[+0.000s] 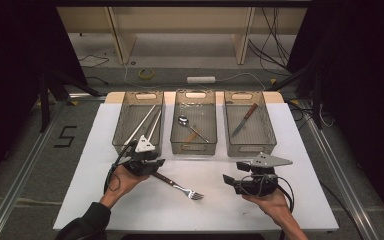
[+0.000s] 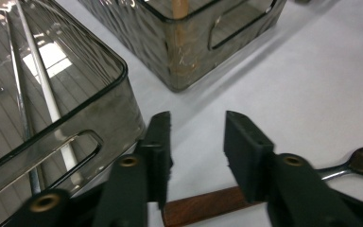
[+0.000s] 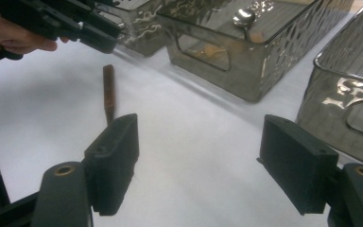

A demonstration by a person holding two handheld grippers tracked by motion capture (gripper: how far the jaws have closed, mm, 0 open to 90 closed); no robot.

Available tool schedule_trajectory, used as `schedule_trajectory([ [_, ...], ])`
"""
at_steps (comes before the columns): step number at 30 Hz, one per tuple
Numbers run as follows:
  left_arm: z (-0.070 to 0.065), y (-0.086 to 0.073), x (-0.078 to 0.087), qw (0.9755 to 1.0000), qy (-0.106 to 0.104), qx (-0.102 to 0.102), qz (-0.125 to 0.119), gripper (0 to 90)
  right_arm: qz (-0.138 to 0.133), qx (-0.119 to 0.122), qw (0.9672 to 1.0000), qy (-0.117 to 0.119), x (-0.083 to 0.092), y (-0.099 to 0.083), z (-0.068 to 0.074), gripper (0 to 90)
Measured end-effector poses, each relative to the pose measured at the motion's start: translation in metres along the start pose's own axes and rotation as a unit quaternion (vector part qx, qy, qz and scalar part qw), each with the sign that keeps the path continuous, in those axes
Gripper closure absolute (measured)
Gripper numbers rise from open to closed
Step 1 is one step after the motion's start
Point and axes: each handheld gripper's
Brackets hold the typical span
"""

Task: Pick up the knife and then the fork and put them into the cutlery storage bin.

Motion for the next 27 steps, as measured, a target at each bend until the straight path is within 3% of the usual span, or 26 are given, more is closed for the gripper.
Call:
schedule_trajectory([
  [5, -0.001, -0.001, -0.008, 0.9994, 0.002, -0.011, 0.032, 79.1, -0.004, 0.004, 1.0, 0.002, 0.001, -0.002, 0.005, 29.1],
  [11, 0.003, -0.003, -0.012, 0.9986, 0.001, -0.009, 0.052, 88.4, -0.013, 0.001, 0.9999, 0.002, 0.005, -0.003, 0.01, 28.6],
  [27, 0.006, -0.008, -0.021, 0.9938, 0.012, -0.025, 0.108, 88.9, -0.012, 0.008, 0.9998, 0.011, 0.008, -0.003, 0.016, 28.6],
])
Point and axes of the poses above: each handheld gripper's, and its own axes: x roughly backward along the jaws, y roughly out of its top, z roughly to its left, and after that the axes turned 14 degrees about x, right-handed
